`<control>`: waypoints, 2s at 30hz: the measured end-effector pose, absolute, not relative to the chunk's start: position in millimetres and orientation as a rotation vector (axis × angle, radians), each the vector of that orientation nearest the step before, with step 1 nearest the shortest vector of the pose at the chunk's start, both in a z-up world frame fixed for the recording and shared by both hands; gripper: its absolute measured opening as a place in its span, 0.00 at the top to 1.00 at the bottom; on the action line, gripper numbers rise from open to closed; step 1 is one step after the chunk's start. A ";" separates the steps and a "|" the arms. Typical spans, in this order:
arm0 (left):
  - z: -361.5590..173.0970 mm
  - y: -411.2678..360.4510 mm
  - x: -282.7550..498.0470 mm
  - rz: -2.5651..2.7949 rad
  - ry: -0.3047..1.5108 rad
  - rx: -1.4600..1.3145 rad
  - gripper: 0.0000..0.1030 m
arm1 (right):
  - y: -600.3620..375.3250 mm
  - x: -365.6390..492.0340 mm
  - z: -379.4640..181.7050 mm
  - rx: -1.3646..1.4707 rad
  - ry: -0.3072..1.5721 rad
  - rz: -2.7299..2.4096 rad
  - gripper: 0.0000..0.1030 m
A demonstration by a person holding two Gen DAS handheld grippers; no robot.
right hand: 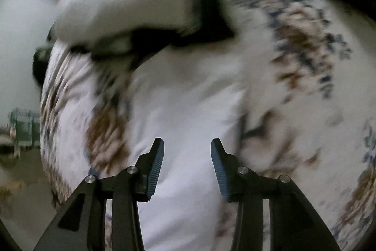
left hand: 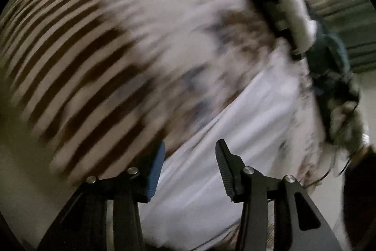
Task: Fold small clothes
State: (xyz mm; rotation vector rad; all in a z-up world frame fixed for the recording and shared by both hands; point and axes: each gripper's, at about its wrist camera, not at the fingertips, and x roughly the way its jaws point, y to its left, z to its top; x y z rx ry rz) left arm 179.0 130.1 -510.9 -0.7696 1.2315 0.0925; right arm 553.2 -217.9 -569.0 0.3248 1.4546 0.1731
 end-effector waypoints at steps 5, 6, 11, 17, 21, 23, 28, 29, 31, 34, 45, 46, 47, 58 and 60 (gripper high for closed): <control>-521.8 85.1 355.1 -0.096 1.183 -0.664 0.50 | -253.5 587.4 -604.6 0.441 1.455 0.170 0.58; -528.0 73.2 392.0 -0.131 1.194 -0.641 0.50 | -258.3 594.8 -613.3 0.469 1.462 0.179 0.58; -551.6 25.0 507.9 -0.205 1.247 -0.433 0.50 | -255.0 611.2 -641.5 0.501 1.478 0.188 0.64; -586.9 -9.5 554.7 -0.184 1.334 -0.260 0.50 | -256.9 620.6 -646.2 0.465 1.423 0.165 0.96; -591.8 -7.9 557.9 -0.193 1.348 -0.266 0.50 | -264.6 628.3 -658.2 0.485 1.456 0.169 0.96; -579.7 0.1 548.4 -0.216 1.337 -0.301 0.50 | -264.3 628.2 -661.5 0.507 1.494 0.172 0.92; -532.2 28.8 485.1 -0.324 1.281 -0.377 0.50 | -286.2 570.8 -623.4 0.602 1.484 0.205 0.52; -521.1 34.9 467.6 -0.346 1.275 -0.393 0.50 | -289.0 552.4 -614.6 0.618 1.489 0.209 0.52; -502.1 48.9 424.1 -0.390 1.293 -0.416 0.50 | -293.2 503.0 -595.6 0.636 1.494 0.198 0.52; -485.8 71.1 352.3 -0.425 1.352 -0.435 0.47 | -292.2 415.9 -571.3 0.649 1.522 0.121 0.50; -568.8 104.9 147.8 -0.361 1.686 -0.394 0.49 | -222.6 172.4 -632.4 0.747 1.776 0.058 0.50; -575.0 103.1 138.8 -0.360 1.678 -0.369 0.50 | -212.4 161.3 -644.5 0.741 1.797 0.061 0.50; -576.7 101.2 133.3 -0.363 1.660 -0.350 0.61 | -207.0 154.0 -651.6 0.734 1.805 0.060 0.50; -572.9 92.0 115.3 -0.328 1.606 -0.317 0.94 | -191.1 117.1 -638.9 0.717 1.658 0.035 0.95; -584.4 88.7 118.0 -0.311 1.644 -0.332 0.90 | -194.8 114.8 -650.7 0.726 1.691 0.026 0.95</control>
